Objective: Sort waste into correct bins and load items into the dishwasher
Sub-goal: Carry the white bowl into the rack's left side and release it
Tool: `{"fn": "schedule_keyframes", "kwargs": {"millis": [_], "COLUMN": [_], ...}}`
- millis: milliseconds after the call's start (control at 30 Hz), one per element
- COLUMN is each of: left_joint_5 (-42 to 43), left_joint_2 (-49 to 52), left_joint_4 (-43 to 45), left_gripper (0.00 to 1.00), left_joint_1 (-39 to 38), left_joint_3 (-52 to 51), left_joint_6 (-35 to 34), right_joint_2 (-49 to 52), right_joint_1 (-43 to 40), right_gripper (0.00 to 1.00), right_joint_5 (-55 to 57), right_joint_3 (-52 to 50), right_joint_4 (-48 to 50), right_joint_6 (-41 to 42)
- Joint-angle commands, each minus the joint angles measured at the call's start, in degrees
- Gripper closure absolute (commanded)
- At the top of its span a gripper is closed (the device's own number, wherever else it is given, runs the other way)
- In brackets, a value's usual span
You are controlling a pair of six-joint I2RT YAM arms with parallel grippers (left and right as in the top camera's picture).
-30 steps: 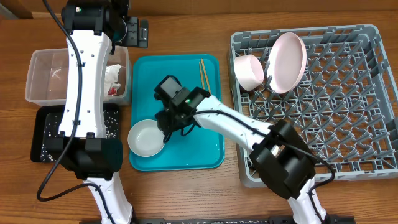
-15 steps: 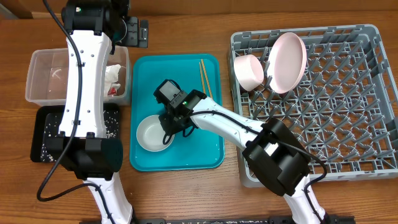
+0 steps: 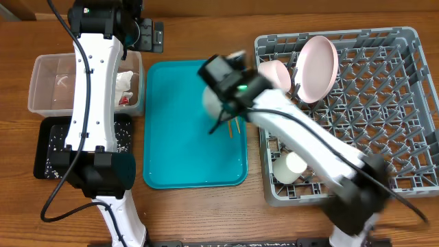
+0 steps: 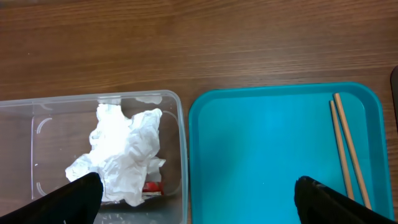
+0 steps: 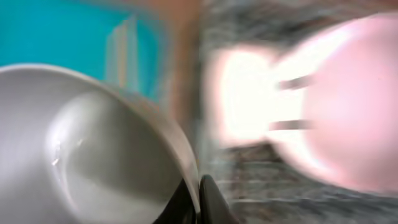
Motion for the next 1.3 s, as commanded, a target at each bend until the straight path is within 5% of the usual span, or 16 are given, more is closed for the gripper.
{"fn": "schedule_keyframes", "kwargs": {"millis": [0, 133, 333, 667, 1267], "left_joint_5": [-0.55, -0.52, -0.52, -0.52, -0.52], "left_joint_2": [-0.83, -0.83, -0.83, -0.83, -0.83], "left_joint_4": [0.07, 0.09, 0.07, 0.07, 0.07], "left_gripper": [0.00, 0.00, 0.00, 0.00, 0.00], "left_joint_1": [-0.11, -0.11, -0.11, -0.11, -0.11], "left_joint_3": [1.18, 1.18, 1.18, 1.18, 1.18], "left_joint_6": [0.72, 0.72, 0.72, 0.72, 0.72], "right_joint_2": [-3.82, -3.80, -3.80, -3.80, -3.80], "right_joint_1": [0.24, -1.46, -3.89, -5.99, -3.15], "right_gripper": [0.96, 0.96, 0.96, 0.96, 0.96], "right_joint_5": [20.98, 27.71, 37.83, 35.50, 26.14], "right_joint_3": [1.44, -1.60, -10.73, -24.04, -24.87], "right_joint_4": [-3.50, -6.32, -10.23, -6.78, -8.09], "right_joint_6": [3.61, 4.04, 15.85, 22.84, 23.21]}}
